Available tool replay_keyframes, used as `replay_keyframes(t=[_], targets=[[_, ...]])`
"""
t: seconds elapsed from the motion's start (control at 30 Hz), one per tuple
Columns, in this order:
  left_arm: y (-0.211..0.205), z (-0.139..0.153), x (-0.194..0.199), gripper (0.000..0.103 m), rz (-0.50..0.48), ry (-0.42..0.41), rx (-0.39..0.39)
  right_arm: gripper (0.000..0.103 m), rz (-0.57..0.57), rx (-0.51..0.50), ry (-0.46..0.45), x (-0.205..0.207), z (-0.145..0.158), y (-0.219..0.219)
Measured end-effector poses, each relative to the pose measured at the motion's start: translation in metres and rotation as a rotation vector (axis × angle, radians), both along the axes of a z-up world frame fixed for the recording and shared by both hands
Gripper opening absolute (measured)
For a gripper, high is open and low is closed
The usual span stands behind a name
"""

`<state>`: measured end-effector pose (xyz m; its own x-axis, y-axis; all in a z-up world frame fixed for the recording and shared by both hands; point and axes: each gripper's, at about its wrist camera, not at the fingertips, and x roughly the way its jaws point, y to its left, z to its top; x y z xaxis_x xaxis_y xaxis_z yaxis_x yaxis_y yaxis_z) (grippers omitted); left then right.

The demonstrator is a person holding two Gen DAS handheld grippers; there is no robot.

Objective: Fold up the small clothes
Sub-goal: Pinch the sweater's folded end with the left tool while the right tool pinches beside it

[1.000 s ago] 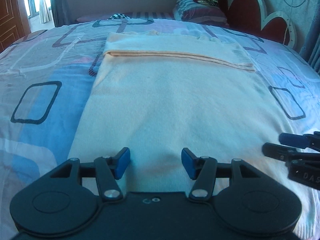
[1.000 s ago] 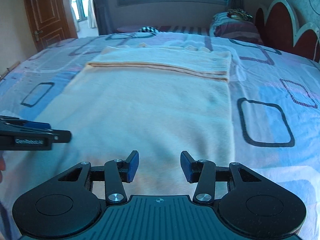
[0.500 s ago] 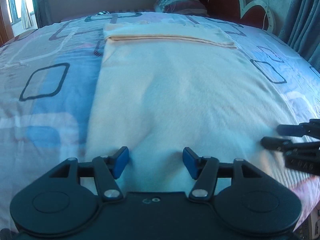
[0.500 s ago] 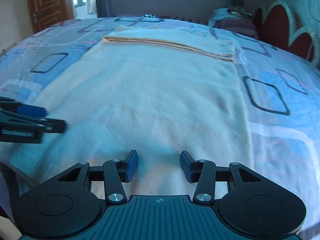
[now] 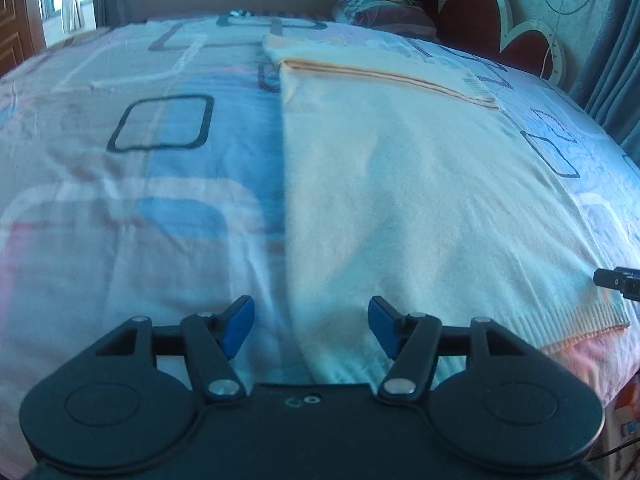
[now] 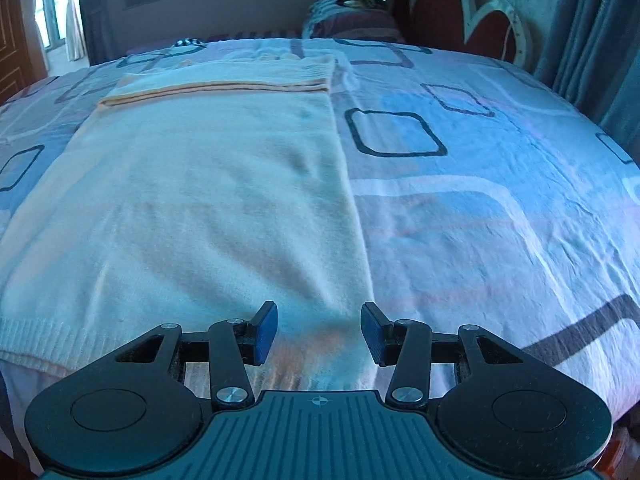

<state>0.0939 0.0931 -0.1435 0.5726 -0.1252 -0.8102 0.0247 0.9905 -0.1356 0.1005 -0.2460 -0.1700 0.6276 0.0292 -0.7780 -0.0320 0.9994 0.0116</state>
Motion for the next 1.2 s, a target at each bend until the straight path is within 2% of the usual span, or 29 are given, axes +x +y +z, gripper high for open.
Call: replay_keyframes(t=[0.27, 0.47, 0.6, 0.67, 0.73, 0.8, 0.87, 1.0, 1.2], targets=[[0.01, -0.006, -0.008, 0.054, -0.022, 0.044, -0.124, 0.046, -0.074, 0.055, 0.048, -0.017, -0.005, -0.012], [0.009, -0.008, -0.012, 0.035, -0.043, 0.071, -0.199, 0.046, -0.077, 0.096, 0.063, -0.021, -0.005, -0.017], [0.013, -0.011, -0.008, 0.016, -0.034, 0.096, -0.254, 0.046, -0.079, 0.147, 0.079, -0.02, -0.006, -0.024], [0.011, -0.012, -0.005, 0.014, -0.037, 0.101, -0.257, 0.045, -0.083, 0.184, 0.089, -0.019, -0.006, -0.027], [0.008, -0.012, -0.001, 0.008, -0.052, 0.098, -0.251, 0.034, -0.085, 0.193, 0.091, -0.02, -0.006, -0.027], [0.005, -0.011, 0.001, 0.007, -0.072, 0.09, -0.243, 0.013, -0.089, 0.229, 0.096, -0.021, -0.005, -0.031], [0.002, -0.009, 0.002, 0.006, -0.084, 0.08, -0.234, 0.008, -0.083, 0.256, 0.107, -0.021, -0.003, -0.033], [0.001, 0.001, 0.007, 0.004, -0.087, 0.033, -0.235, 0.006, -0.079, 0.314, 0.108, -0.017, 0.004, -0.039], [0.004, 0.029, 0.026, 0.004, -0.066, -0.065, -0.235, 0.005, -0.036, 0.344, 0.027, 0.003, 0.032, -0.037]])
